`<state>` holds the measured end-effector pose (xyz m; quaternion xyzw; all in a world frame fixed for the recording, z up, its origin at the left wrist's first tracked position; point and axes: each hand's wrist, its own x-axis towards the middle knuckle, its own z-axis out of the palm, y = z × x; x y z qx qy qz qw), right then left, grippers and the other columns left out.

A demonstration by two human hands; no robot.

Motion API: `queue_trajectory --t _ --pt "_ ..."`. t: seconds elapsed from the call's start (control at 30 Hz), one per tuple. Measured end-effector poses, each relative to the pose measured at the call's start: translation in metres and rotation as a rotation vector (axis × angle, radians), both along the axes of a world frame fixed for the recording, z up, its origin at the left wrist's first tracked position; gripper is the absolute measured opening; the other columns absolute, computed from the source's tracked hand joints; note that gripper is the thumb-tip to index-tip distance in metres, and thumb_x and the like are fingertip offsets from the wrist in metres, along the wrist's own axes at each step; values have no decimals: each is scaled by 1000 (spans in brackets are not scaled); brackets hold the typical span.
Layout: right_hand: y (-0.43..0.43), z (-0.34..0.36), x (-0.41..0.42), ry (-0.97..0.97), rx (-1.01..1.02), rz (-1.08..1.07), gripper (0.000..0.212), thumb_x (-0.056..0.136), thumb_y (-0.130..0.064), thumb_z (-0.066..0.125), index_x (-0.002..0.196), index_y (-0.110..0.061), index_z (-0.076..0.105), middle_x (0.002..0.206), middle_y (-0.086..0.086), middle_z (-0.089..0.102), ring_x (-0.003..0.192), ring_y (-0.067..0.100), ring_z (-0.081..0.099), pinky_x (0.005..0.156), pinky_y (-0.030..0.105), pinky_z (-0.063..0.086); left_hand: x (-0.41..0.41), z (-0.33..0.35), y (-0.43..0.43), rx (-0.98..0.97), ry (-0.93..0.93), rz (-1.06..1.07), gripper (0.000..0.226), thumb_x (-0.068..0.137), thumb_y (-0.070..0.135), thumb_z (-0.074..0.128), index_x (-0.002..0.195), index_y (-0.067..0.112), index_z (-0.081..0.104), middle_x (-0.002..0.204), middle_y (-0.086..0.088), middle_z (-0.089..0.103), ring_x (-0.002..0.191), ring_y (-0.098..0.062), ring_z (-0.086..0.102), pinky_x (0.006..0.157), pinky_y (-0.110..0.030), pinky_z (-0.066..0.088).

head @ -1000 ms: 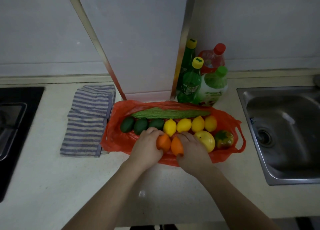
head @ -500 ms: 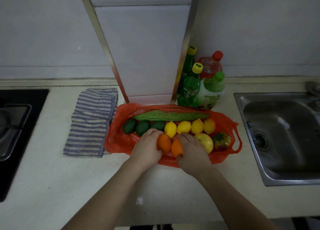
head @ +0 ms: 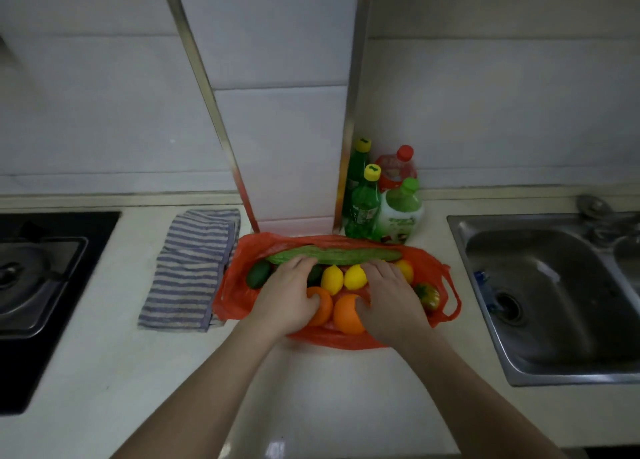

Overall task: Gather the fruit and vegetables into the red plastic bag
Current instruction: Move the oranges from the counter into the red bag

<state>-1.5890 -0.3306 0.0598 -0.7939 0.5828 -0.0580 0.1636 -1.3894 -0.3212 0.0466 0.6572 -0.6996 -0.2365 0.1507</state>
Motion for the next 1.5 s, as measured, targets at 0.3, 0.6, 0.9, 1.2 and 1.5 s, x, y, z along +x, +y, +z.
queue_trajectory --t 0.3,0.6,0.9,1.2,1.5 --pt "1 46 -7 55 -175 -41 54 95 -40 39 142 -13 38 147 6 39 138 23 29 115 39 25 3 47 -1 -174 -158 -38 50 97 33 45 143 13 42 145 -5 45 134 -22 39 114 -36 30" --pt "36 93 23 45 -310 -134 51 97 -38 34 139 -11 44 141 8 48 132 24 38 113 40 29 41 95 23 -290 -210 -81 46 100 35 36 141 15 45 146 -5 44 134 -22 37 114 -36 25" --pt "116 124 98 65 -368 -212 48 98 -34 36 140 -12 43 143 4 45 135 21 34 114 34 24 116 122 81 -374 -206 -107 51 93 41 27 126 14 55 133 -6 54 124 -24 47 108 -43 36" --pt "183 145 150 20 -456 -174 42 96 -29 43 132 -8 51 134 7 53 126 23 42 108 34 30 177 146 161 -445 -177 -40 53 90 38 26 126 14 57 129 -4 57 120 -25 50 104 -38 36" --pt "222 153 179 -102 -517 -65 42 91 -28 47 123 -5 58 124 13 59 116 30 51 102 39 39 216 162 240 -432 -229 132 47 95 35 35 134 15 52 140 -7 51 131 -24 42 112 -41 26"
